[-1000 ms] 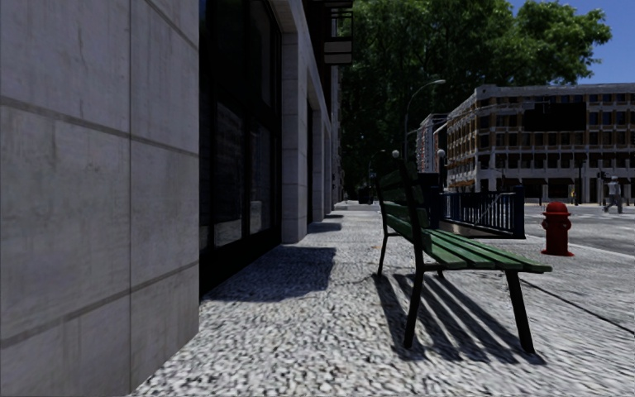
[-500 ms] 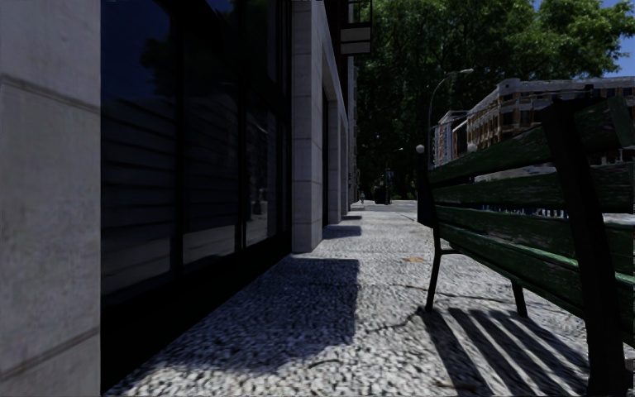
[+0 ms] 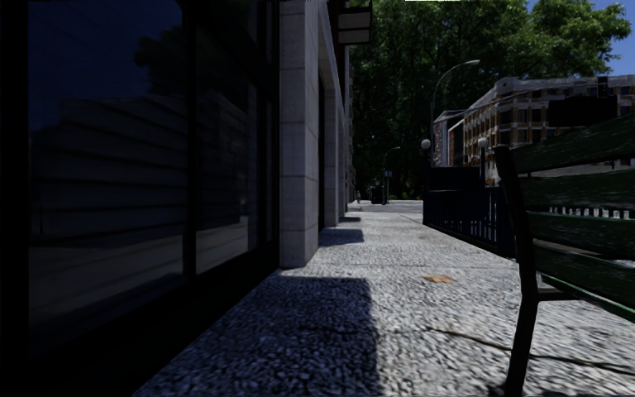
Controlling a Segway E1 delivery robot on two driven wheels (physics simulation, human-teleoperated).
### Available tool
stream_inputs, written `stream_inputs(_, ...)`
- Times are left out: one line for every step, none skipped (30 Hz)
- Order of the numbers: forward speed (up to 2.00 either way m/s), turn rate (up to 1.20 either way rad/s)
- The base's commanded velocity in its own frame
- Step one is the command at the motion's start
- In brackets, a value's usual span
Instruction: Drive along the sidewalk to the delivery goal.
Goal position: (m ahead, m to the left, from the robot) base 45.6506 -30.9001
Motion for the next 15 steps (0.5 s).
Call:
stream_inputs(2.0,-0.39)
stream_inputs(2.0,-0.39)
stream_inputs(2.0,-0.39)
stream_inputs(2.0,-0.39)
stream_inputs(2.0,-0.39)
stream_inputs(2.0,-0.39)
stream_inputs(2.0,-0.39)
stream_inputs(2.0,-0.39)
stream_inputs(2.0,-0.39)
stream_inputs(2.0,-0.39)
stream_inputs(2.0,-0.39)
stream_inputs(2.0,-0.39)
stream_inputs(2.0,-0.39)
stream_inputs(2.0,-0.39)
stream_inputs(2.0,-0.39)
